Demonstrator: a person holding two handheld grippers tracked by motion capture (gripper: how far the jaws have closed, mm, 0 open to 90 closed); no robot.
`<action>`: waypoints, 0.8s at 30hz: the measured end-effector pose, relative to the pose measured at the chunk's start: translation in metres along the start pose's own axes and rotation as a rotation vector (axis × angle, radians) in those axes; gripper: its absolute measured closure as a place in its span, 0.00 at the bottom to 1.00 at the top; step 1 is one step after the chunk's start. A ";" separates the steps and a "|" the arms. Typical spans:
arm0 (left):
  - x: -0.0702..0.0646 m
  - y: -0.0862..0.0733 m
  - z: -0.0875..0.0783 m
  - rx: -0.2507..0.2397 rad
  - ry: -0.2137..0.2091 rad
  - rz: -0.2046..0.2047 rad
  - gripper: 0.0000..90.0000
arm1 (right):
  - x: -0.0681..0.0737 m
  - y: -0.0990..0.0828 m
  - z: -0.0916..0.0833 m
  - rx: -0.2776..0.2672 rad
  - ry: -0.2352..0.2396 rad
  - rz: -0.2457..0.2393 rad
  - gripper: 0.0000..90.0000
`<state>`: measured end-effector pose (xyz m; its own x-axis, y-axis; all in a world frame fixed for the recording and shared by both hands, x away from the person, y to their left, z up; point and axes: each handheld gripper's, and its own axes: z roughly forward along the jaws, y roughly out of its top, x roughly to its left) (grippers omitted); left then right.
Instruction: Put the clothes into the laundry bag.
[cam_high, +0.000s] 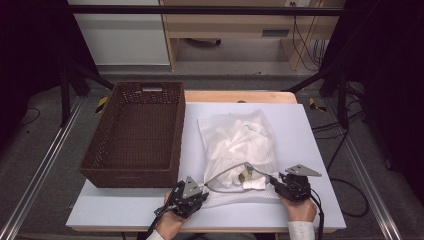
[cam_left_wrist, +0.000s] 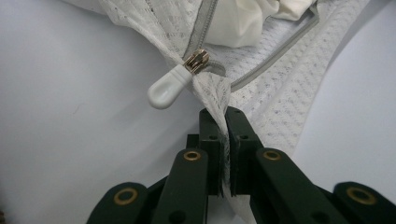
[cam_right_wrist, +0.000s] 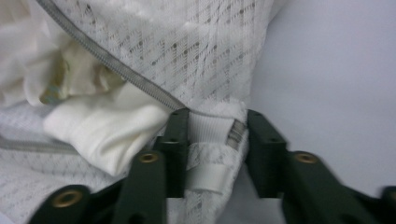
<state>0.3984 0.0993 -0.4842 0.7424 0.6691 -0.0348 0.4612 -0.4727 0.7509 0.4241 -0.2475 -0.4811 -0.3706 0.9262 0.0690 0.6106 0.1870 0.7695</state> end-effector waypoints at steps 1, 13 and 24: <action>0.000 0.000 0.000 0.001 0.002 -0.001 0.95 | 0.001 0.000 -0.001 0.008 0.005 -0.003 0.86; 0.004 -0.001 -0.002 0.001 0.009 -0.019 0.95 | -0.002 -0.031 -0.028 -0.003 0.053 0.029 0.78; 0.003 0.000 -0.002 -0.007 0.008 -0.026 0.95 | 0.056 0.006 -0.052 -0.163 0.172 -0.132 0.68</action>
<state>0.3989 0.1026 -0.4830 0.7263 0.6857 -0.0488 0.4765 -0.4510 0.7547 0.3703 -0.2114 -0.4396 -0.5614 0.8256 0.0577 0.4335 0.2340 0.8702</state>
